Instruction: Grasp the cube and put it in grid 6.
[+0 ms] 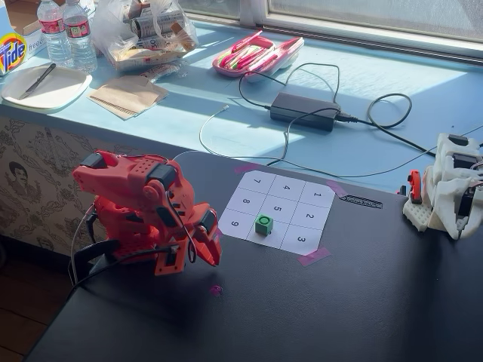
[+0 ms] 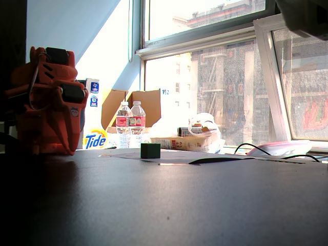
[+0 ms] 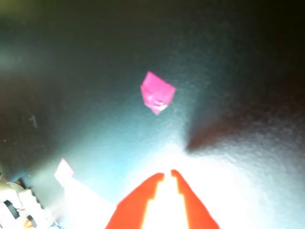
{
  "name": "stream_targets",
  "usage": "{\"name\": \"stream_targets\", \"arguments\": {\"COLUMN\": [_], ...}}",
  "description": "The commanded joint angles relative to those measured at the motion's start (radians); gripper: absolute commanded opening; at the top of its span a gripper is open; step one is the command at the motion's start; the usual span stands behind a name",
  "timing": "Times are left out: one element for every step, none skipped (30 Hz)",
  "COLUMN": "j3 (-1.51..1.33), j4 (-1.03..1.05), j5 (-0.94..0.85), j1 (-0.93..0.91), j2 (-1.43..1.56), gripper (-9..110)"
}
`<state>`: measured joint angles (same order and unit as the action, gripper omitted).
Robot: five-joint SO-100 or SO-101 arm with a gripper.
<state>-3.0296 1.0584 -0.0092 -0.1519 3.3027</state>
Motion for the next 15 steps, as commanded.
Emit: {"name": "stream_targets", "arguments": {"j3": [-0.002,-0.002,-0.002,-0.002,-0.002,-0.002,-0.002,-0.002,-0.002,-0.002,-0.002,-0.002,-0.002,-0.002,-0.002], "j4": [-0.017,-0.017,-0.017,-0.017,-0.017,-0.017,-0.017,-0.017,-0.015,-0.015,-0.015,-0.015,-0.015,-0.015,-0.015], "j5": [-0.018,-0.026,-0.026,-0.026,-0.026,-0.026,-0.026,-0.026,-0.026,-0.026,-0.026,-0.026,-0.026,-0.026,-0.026], "j1": [0.006,0.012,0.012,0.012,0.012,0.012,0.012,0.012,0.012,0.012,0.012,0.012,0.012,0.012,0.012], "j2": [-0.002,-0.002,-0.002,-0.002,-0.002,-0.002,-0.002,-0.002,-0.002,-0.002,-0.002,-0.002,-0.002,-0.002,-0.002], "gripper": [1,1,1,1,1,1,0,0,0,0,0,1,1,1,1]}}
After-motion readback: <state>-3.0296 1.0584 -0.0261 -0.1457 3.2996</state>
